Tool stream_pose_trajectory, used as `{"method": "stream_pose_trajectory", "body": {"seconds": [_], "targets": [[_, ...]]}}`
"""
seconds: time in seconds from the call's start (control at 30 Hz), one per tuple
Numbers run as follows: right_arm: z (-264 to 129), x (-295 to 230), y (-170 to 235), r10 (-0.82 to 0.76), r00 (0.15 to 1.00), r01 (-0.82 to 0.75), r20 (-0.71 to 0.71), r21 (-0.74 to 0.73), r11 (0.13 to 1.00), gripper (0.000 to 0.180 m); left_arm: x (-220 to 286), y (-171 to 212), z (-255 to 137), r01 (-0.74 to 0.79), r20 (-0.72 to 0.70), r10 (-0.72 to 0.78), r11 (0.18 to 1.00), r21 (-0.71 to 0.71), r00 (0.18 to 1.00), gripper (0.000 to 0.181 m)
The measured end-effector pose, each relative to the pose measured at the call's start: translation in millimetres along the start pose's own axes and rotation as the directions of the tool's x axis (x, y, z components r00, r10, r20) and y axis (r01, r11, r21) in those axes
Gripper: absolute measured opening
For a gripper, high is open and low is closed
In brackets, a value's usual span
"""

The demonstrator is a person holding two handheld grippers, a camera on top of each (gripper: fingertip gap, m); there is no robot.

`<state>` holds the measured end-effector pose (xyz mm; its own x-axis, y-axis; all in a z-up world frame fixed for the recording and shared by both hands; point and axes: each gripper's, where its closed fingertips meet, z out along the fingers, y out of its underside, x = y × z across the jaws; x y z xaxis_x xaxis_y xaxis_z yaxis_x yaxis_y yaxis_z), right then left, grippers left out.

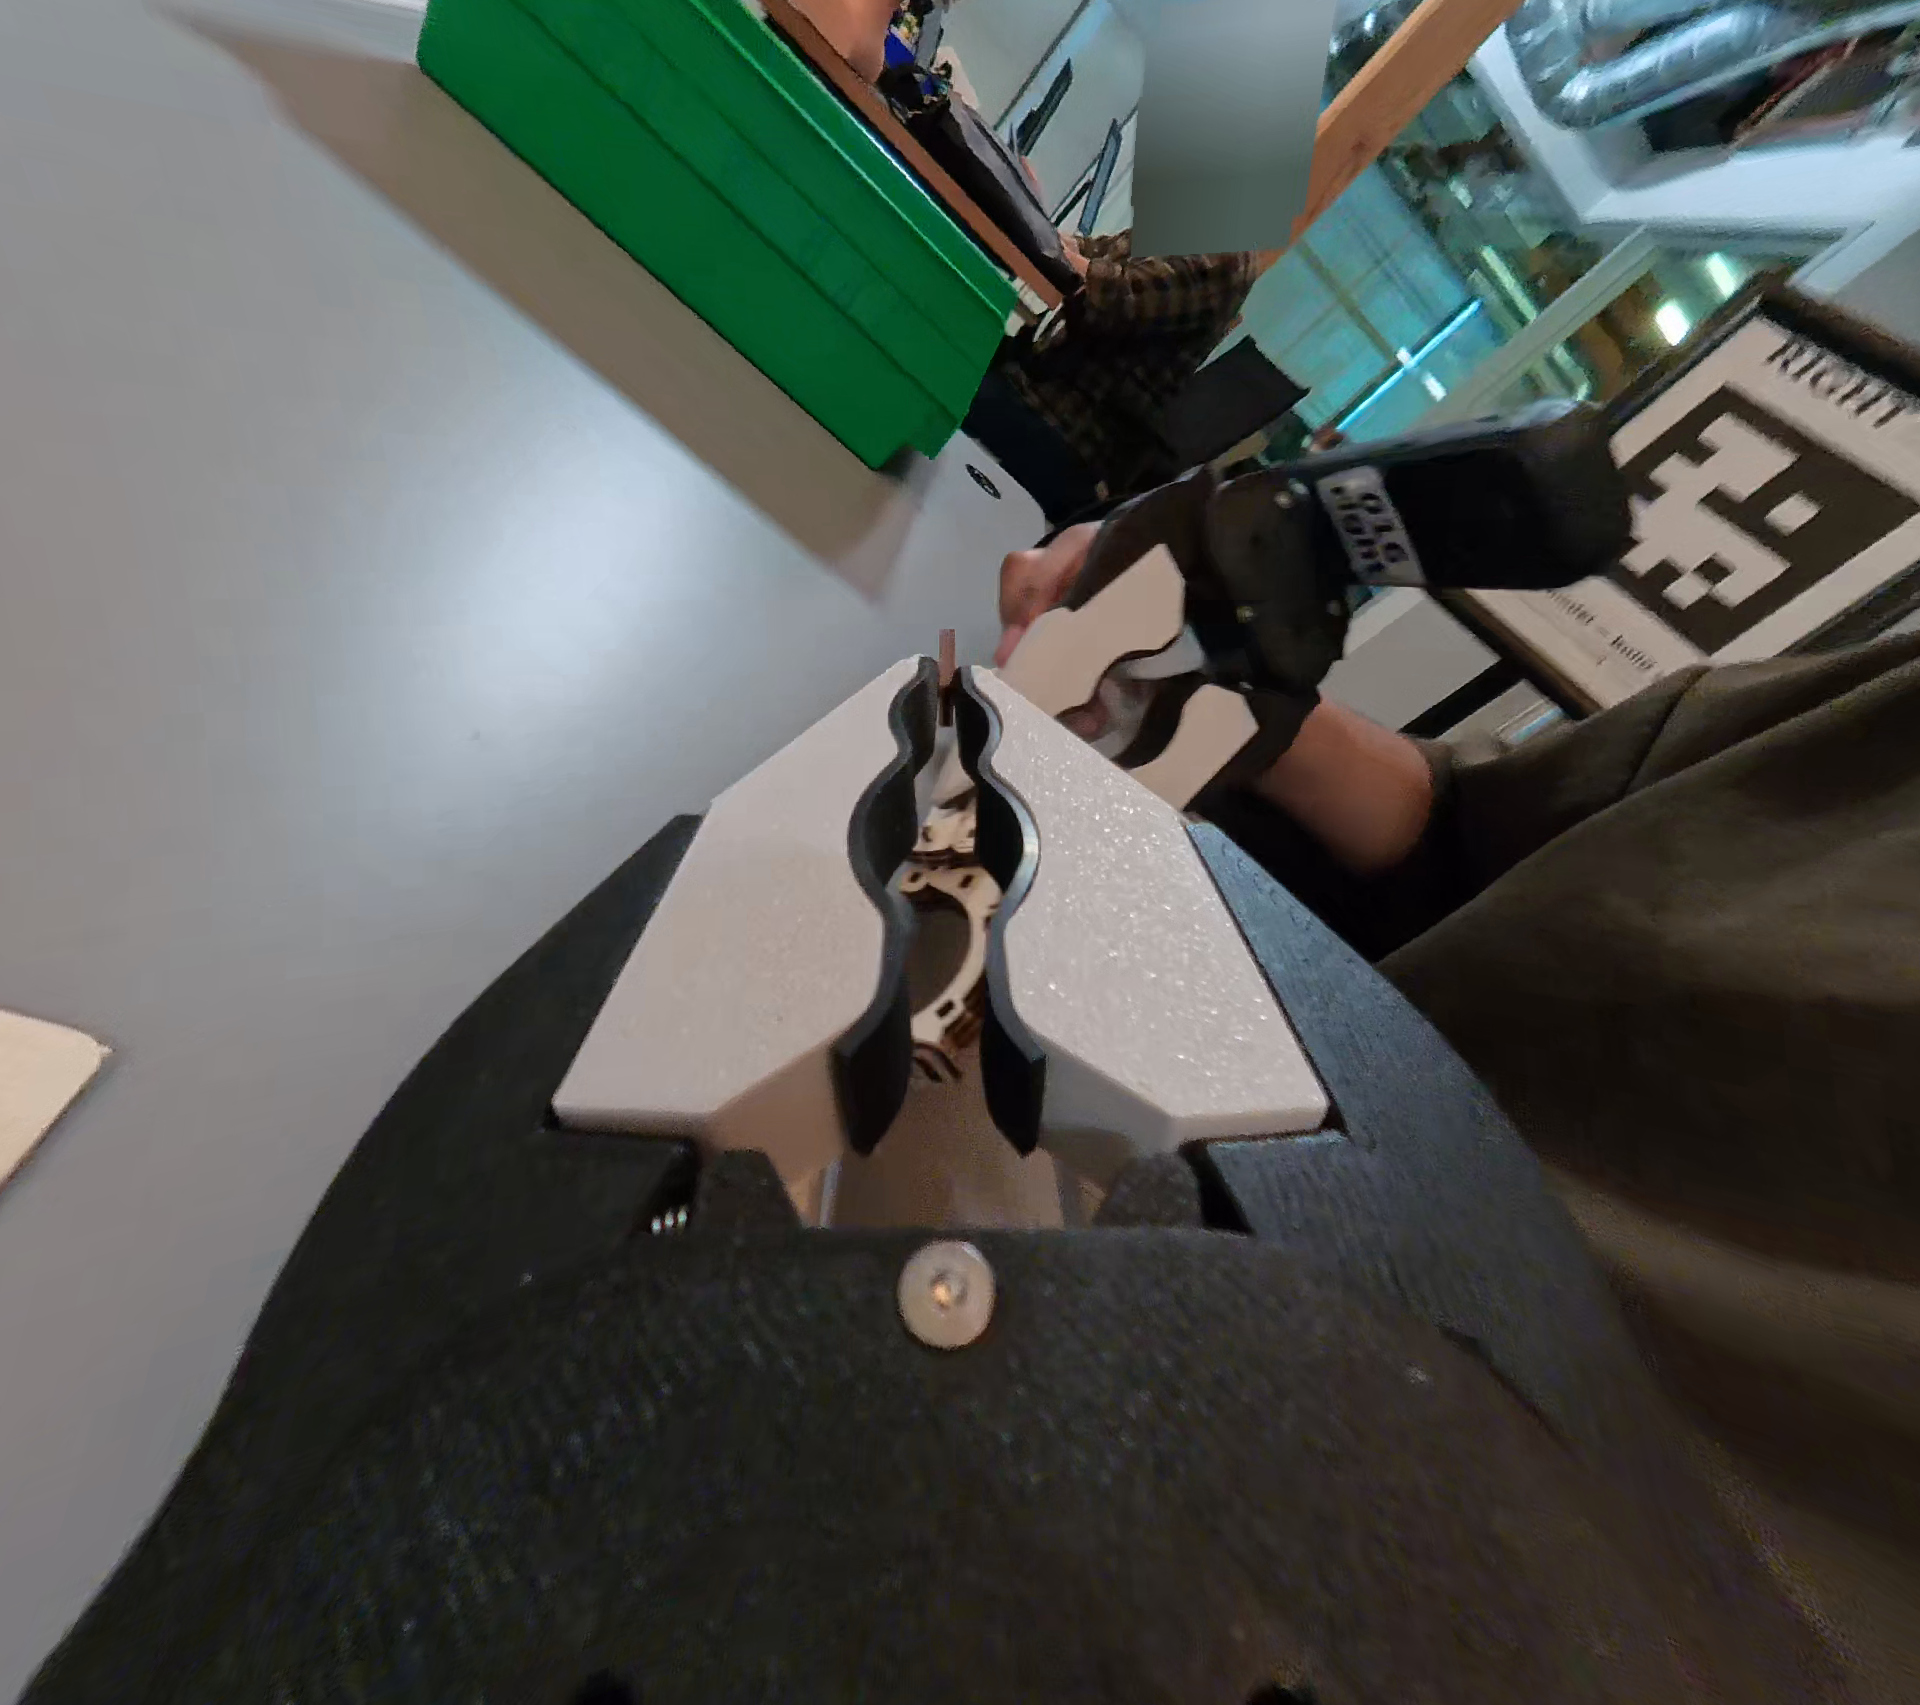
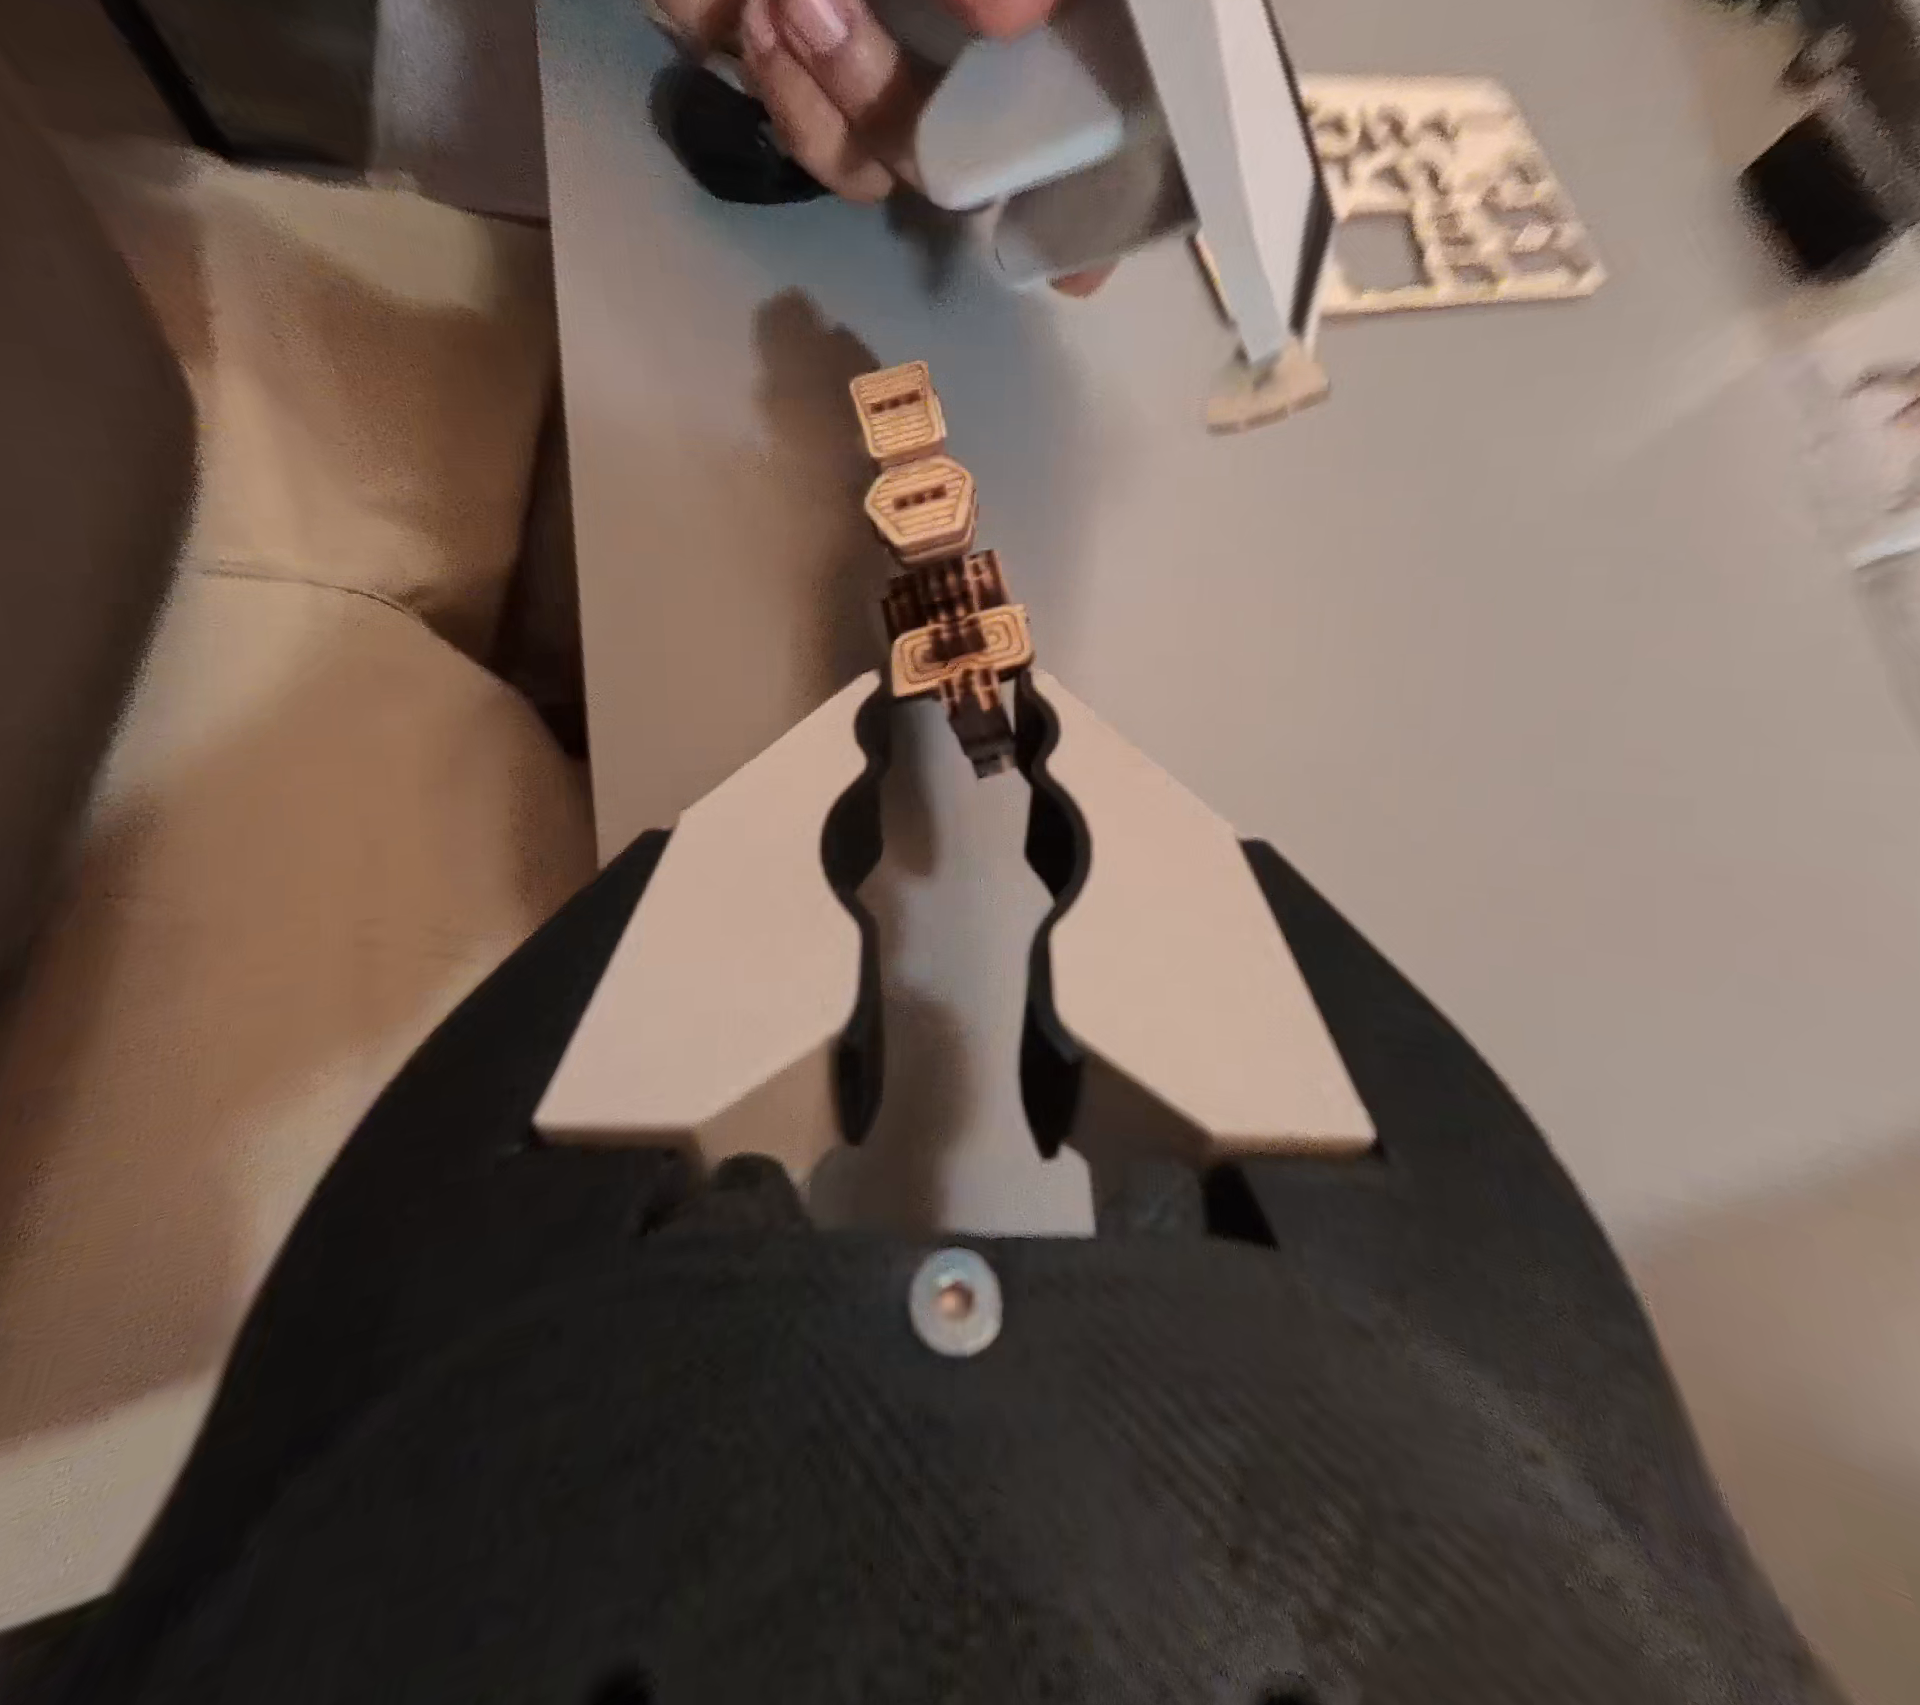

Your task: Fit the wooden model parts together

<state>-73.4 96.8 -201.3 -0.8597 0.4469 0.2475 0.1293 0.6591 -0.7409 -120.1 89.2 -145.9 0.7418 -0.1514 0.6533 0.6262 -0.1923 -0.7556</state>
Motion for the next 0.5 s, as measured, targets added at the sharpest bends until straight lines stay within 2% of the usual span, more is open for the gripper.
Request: {"method": "stream_pose_trajectory", "body": {"seconds": [0.13, 0.23, 0.33, 0.5], "targets": [[-3, -4, -19, -0.225, 0.966, 0.225, -0.126, -0.013, 0.974, 0.021, 10, 1, -2, -0.221, 0.04, 0.223, 0.974, -0.052, 0.974, 0.0], [-4, -9, -30, -0.285, 0.945, 0.29, -0.158, 0.008, 0.957, 0.021, 17, 5, -2, -0.335, 0.046, 0.339, 0.939, -0.08, 0.94, 0.0], [-7, -11, -37, -0.242, 0.96, 0.253, -0.14, 0.066, 0.965, 0.02, 18, 11, -2, -0.386, 0.032, 0.392, 0.916, -0.111, 0.919, 0.0], [-18, -8, -45, -0.048, 0.998, 0.055, -0.037, 0.207, 0.977, 0.02, 25, 14, -4, -0.368, -0.034, 0.367, 0.923, -0.116, 0.93, 0.001]]}}
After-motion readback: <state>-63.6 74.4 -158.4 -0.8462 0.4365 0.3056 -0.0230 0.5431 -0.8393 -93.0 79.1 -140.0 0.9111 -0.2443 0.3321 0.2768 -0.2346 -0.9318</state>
